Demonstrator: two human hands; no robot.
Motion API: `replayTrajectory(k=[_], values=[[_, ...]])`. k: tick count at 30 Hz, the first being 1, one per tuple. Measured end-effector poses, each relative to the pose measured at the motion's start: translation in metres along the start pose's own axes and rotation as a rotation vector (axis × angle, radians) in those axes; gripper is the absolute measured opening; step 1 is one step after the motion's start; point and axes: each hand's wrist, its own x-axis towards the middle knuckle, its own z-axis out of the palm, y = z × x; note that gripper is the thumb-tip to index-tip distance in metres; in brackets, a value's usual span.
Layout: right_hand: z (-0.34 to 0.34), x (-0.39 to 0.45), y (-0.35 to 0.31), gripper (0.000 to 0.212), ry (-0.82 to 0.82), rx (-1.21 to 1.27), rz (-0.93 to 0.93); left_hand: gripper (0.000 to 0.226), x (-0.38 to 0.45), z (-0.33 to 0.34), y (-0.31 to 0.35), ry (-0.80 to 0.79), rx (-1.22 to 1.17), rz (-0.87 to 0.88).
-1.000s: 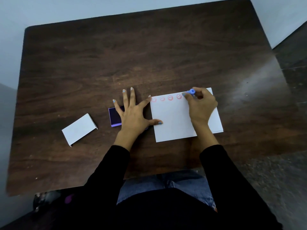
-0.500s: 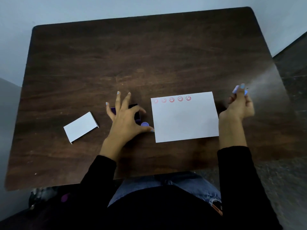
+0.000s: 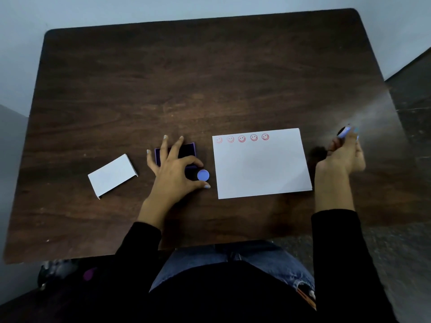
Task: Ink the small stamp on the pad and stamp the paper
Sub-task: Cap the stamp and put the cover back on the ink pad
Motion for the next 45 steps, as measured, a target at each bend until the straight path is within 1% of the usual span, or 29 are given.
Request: replayTrajectory(k=[5,7,10,11,13,14,17,19,20,22,25,29,33,37,41,45], values=[[-0.005,0.005,-0.004,0.014,0.055,-0.006,-0.005,0.034,0.000,0.000,-0.001,0.001,-0.053,-0.003],[-0.006,0.003,-0.004,0.013,0.053,0.003,-0.006,0.030,0.001,-0.001,0.000,0.014,-0.077,-0.007],[0.006,-0.012,-0.002,0.020,-0.001,0.027,-0.026,0.028,0.002,-0.005,0.006,0.093,-0.176,-0.037],[0.013,-0.022,-0.001,0.016,-0.051,0.048,-0.038,0.028,0.002,-0.007,0.009,0.133,-0.229,-0.054],[0.029,-0.051,0.007,0.004,-0.228,0.087,-0.037,0.026,0.003,-0.012,0.017,0.216,-0.350,-0.080],[0.035,-0.067,0.012,0.007,-0.337,0.064,-0.035,0.025,0.004,-0.013,0.021,0.243,-0.408,-0.082],[0.043,-0.117,0.031,0.014,-0.708,-0.208,-0.019,0.025,0.006,-0.017,0.027,0.272,-0.557,-0.091],[0.043,-0.142,0.043,0.015,-0.950,-0.313,0.053,0.028,0.006,-0.018,0.028,0.274,-0.612,-0.118],[0.042,-0.151,0.048,0.016,-1.040,-0.338,0.083,0.028,0.006,-0.018,0.027,0.284,-0.623,-0.129],[0.040,-0.162,0.058,0.018,-1.145,-0.384,0.105,0.028,0.005,-0.020,0.024,0.320,-0.637,-0.143],[0.038,-0.166,0.066,0.023,-1.195,-0.497,0.047,0.028,0.005,-0.023,0.022,0.357,-0.669,-0.156],[0.037,-0.164,0.069,0.021,-1.222,-0.562,0.075,0.032,0.002,-0.022,0.021,0.369,-0.722,-0.187],[0.035,-0.162,0.070,0.018,-1.243,-0.512,0.137,0.031,0.002,-0.021,0.021,0.381,-0.761,-0.195],[0.033,-0.159,0.071,0.019,-1.236,-0.485,0.214,0.032,0.001,-0.017,0.020,0.389,-0.711,-0.172],[0.032,-0.155,0.073,0.017,-1.224,-0.465,0.262,0.035,0.001,-0.017,0.020,0.330,-0.764,-0.181],[0.032,-0.152,0.074,0.015,-1.235,-0.437,0.312,0.035,0.000,-0.017,0.021,0.320,-0.797,-0.189]])
